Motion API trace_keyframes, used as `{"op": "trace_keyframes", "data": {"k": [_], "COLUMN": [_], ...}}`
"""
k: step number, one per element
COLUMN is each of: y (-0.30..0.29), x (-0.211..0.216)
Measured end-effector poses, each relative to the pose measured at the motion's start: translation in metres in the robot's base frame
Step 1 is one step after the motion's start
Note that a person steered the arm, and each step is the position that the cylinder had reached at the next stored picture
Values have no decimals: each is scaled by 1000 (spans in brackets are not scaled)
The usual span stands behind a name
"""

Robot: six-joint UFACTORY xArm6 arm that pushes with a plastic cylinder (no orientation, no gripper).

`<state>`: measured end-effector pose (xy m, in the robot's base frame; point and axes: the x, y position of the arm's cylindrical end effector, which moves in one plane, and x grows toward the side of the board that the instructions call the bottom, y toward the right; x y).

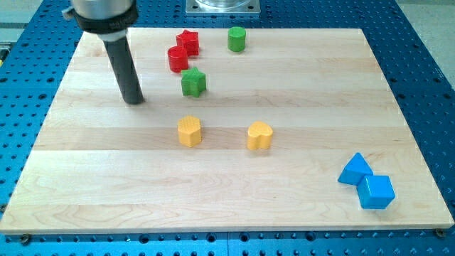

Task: Push the red star into the green circle

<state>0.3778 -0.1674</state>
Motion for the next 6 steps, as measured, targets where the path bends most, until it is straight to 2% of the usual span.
{"op": "trace_keyframes", "data": {"k": [3,5,6], "y": [17,119,135], "x": [-130,-139,-160]}}
